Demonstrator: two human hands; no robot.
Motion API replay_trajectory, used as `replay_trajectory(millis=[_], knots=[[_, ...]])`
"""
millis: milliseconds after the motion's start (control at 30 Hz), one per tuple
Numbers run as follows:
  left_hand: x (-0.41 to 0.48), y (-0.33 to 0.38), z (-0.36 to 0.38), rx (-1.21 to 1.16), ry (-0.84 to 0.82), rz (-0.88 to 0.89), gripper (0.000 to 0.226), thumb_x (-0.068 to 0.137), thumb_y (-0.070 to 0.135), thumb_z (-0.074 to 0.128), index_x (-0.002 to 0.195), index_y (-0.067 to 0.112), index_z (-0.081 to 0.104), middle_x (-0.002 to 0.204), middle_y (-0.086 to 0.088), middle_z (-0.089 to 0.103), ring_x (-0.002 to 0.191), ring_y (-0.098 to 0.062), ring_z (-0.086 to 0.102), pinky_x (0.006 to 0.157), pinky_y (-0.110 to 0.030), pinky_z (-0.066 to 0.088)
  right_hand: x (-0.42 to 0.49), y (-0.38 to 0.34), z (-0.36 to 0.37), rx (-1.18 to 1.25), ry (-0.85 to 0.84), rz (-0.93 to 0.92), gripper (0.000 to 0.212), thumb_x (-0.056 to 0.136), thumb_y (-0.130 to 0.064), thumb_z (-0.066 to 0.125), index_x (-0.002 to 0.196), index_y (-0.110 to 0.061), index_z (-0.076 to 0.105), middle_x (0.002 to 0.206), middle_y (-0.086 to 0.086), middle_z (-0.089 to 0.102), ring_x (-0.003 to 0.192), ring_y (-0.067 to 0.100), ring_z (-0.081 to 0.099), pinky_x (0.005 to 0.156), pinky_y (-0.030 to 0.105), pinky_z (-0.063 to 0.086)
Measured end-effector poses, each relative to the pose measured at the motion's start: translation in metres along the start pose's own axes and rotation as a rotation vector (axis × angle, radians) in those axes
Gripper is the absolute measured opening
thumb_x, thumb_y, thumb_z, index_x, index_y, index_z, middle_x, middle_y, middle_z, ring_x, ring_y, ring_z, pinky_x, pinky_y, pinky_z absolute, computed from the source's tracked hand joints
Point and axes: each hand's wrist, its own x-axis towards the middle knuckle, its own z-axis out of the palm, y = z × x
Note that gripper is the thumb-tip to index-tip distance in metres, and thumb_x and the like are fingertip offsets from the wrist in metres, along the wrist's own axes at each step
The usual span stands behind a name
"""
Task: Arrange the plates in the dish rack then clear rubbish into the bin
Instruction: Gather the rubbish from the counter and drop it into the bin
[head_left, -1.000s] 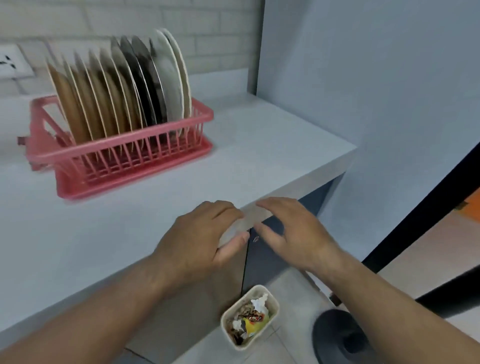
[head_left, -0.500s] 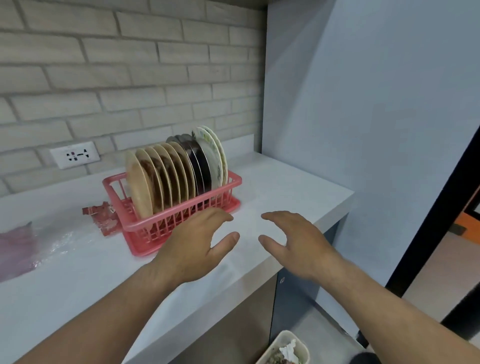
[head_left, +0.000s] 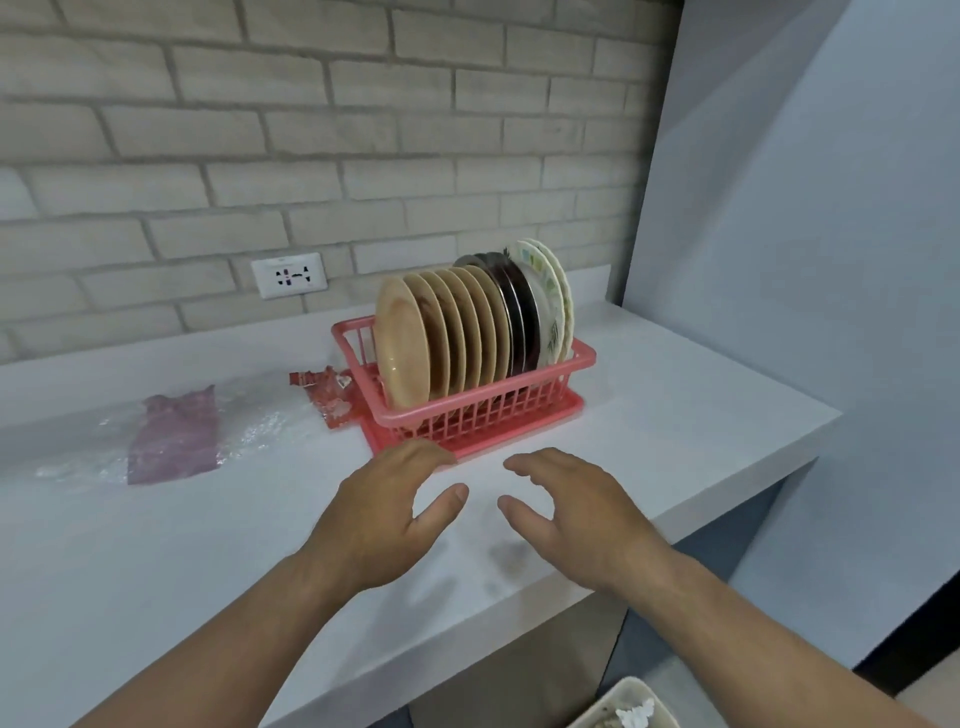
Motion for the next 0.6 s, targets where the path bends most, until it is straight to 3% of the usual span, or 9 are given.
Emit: replay_trajectory(millis=[267,467,533,600], knots=[[-0.022,-0.141,-0.054,0.050,-0.030,-0.099,0.040,0.091,0.057,0.042,0.121,0.034,0.055,0.124,0.025,0.051,0.117,0.002,0.044,0.094,-0.022,0.038,0.069,-0.091,0.102,0.058,-0.123,-0.091,0.048,0.094,-0.052,0.047,0.138,-0.033,0.045,0.136,-0.018,0.050,0.122,0.001,0.044,0.101,0.017,0.034],[-0.004,-0.259,-0.081,0.171,-0.006,-0.276,0.043,0.092,0.050,0.048,0.123,0.021,0.059,0.127,0.005,0.057,0.120,-0.018,0.047,0.099,-0.034,0.040,0.127,-0.144,0.149,0.050,-0.149,-0.083,0.046,0.095,-0.048,0.048,0.137,-0.031,0.047,0.135,-0.016,0.051,0.121,0.004,0.045,0.101,0.017,0.033],[0.011,-0.292,-0.080,0.275,-0.075,-0.377,0.050,0.092,0.054,0.044,0.130,0.022,0.052,0.138,-0.001,0.048,0.130,-0.023,0.037,0.105,-0.042,0.033,0.138,-0.152,0.160,0.044,-0.151,-0.070,0.045,0.095,-0.048,0.047,0.137,-0.030,0.048,0.135,-0.016,0.051,0.121,0.003,0.045,0.100,0.016,0.033],[0.028,-0.315,-0.076,0.397,-0.194,-0.526,0.060,0.089,0.063,0.037,0.139,0.030,0.036,0.150,-0.003,0.027,0.139,-0.028,0.018,0.106,-0.055,0.027,0.143,-0.154,0.166,0.030,-0.165,-0.053,0.045,0.096,-0.047,0.047,0.136,-0.030,0.048,0.134,-0.015,0.052,0.121,0.004,0.046,0.100,0.016,0.032]])
